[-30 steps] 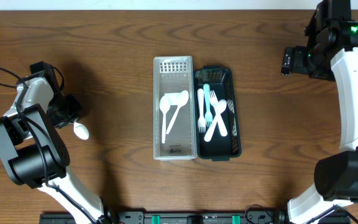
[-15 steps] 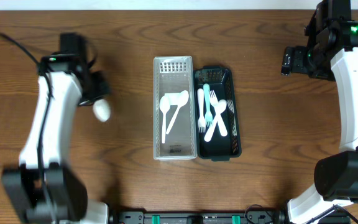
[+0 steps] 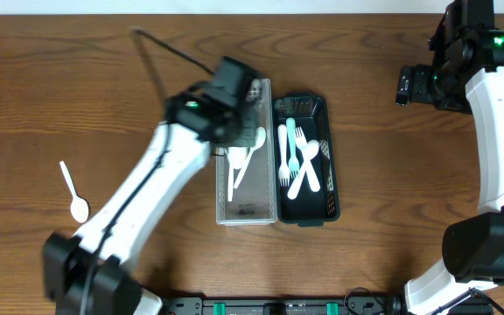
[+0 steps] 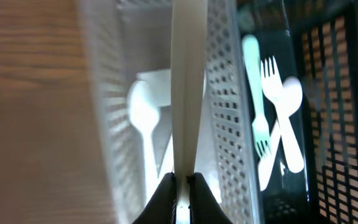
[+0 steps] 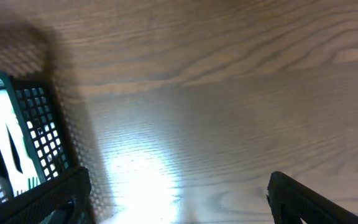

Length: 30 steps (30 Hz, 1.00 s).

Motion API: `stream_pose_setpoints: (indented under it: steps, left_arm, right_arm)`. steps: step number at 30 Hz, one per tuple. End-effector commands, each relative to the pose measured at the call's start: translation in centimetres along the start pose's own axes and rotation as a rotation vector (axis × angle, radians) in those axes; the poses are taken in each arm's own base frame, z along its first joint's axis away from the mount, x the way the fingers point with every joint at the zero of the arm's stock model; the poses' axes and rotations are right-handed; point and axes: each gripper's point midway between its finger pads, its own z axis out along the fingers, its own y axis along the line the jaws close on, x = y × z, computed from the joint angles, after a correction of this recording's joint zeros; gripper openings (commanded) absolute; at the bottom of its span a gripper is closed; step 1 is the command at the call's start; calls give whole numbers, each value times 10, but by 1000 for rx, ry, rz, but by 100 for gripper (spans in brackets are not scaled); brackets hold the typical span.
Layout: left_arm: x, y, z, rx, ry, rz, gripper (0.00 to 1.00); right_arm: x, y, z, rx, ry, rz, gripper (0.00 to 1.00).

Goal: Pack container
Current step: 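Carry the spoon into the clear basket and release it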

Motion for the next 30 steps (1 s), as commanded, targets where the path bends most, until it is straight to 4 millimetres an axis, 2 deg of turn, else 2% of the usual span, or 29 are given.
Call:
stream_pose_setpoints:
  steps: [1,6,10,14,18,21,23,25,27,29,30]
  left_arm:
    - [12,-3,33,-35,72,9,6]
    - [26,4,78,-82,172,9,6]
    - [33,8,99,-103,214,12,6]
    - [36,9,103,-107,225,17,26]
    - [32,7,96,-95,209,61,41]
    - [23,6,78,-80,181,97,43]
    - [8,7,55,-64,132,116,43]
    - [-14,15,20,-63,54,99,43]
    - [-39,36,-26,-91,-56,45,44]
    - [-54,66,-65,-141,-149,-18,44]
    - [-59,83,-82,-168,-189,-55,49]
  right_arm:
    - [0,-4,3,10,7,-10,95]
    - [0,-4,3,10,8,-10,94]
    - [0,-4,3,10,8,-10,95]
    - [0,-4,3,10,7,-10,95]
    - [0,-4,3,10,7,-17,95]
    - [0,-4,3,10,8,-18,95]
    - [0,-4,3,10,7,-18,95]
    - [0,-4,3,10,7,-18,95]
    - [0,-4,3,10,8,-18,95]
    - [0,-4,3,10,7,-18,95]
    - [0,-4,3,10,8,-18,95]
